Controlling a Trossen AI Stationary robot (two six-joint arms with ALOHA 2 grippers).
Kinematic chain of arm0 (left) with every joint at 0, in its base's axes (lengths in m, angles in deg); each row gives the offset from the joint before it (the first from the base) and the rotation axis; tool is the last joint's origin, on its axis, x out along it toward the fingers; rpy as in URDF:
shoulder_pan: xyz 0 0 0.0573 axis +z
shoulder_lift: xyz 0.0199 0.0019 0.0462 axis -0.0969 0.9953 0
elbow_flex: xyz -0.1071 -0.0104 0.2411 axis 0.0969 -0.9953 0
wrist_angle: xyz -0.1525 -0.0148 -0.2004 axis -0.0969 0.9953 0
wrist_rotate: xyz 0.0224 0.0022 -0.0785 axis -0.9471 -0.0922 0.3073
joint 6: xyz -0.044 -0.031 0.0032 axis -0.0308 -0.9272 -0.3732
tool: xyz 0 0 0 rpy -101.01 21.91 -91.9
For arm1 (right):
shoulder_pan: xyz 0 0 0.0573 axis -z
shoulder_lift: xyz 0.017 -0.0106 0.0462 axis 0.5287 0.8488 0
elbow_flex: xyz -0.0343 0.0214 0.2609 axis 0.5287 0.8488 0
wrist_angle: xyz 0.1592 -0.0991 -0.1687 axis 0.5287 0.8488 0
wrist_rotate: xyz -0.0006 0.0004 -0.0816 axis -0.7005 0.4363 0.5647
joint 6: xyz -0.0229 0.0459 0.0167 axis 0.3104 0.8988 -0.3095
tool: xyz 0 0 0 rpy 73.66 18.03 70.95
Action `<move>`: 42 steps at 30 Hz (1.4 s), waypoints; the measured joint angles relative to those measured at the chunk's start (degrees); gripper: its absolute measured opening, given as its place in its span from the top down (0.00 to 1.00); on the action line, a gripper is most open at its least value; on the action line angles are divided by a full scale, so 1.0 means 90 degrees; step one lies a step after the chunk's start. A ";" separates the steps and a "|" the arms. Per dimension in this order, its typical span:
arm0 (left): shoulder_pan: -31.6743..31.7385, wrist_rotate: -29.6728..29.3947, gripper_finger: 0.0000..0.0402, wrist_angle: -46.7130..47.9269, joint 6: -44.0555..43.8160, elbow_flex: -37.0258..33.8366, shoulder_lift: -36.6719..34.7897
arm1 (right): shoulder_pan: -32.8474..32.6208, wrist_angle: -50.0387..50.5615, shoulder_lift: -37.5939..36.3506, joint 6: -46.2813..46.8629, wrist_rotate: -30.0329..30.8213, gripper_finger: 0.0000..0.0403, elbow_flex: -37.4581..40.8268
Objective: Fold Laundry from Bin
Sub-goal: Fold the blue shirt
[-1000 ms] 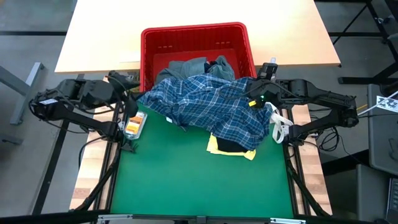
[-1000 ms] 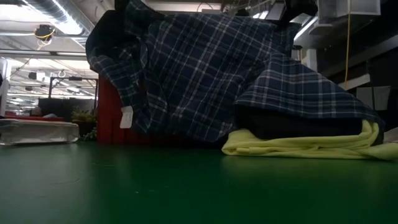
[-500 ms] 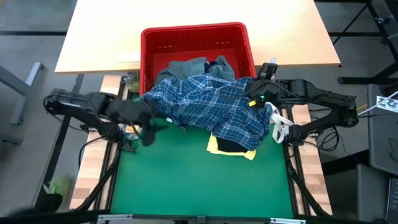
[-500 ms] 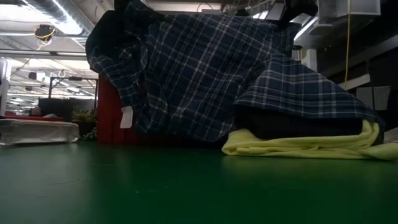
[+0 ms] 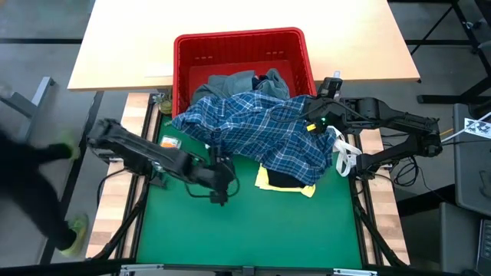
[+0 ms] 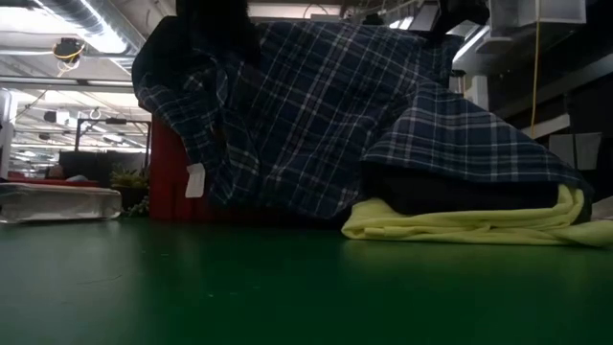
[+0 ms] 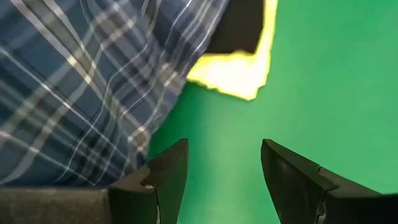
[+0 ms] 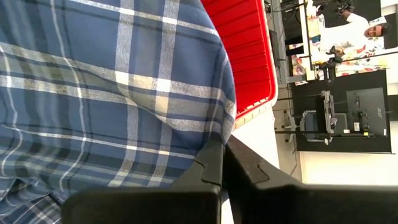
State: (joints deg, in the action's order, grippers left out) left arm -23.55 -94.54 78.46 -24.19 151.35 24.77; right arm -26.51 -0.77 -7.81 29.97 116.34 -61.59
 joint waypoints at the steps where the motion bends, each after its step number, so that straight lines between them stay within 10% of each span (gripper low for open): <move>1: 0.0023 -0.0220 0.51 -0.0001 0.0002 0.0000 0.0199 | 0.0000 0.0000 0.0000 0.0000 -0.0002 0.99 0.0000; 25: 0.1292 -0.1031 0.51 -0.1855 0.0007 -0.0002 0.2605 | 0.0000 0.0000 0.0000 0.0000 -0.0005 0.99 0.0000; 42: 0.2073 0.0198 0.51 -0.2942 0.0000 -0.0002 0.2794 | -0.0002 0.0002 0.0000 -0.0002 -0.0007 0.99 0.0002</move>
State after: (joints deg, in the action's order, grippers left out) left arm -4.89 -92.76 51.99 -24.19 151.33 49.92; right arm -26.53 -0.75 -7.81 29.95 116.27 -61.57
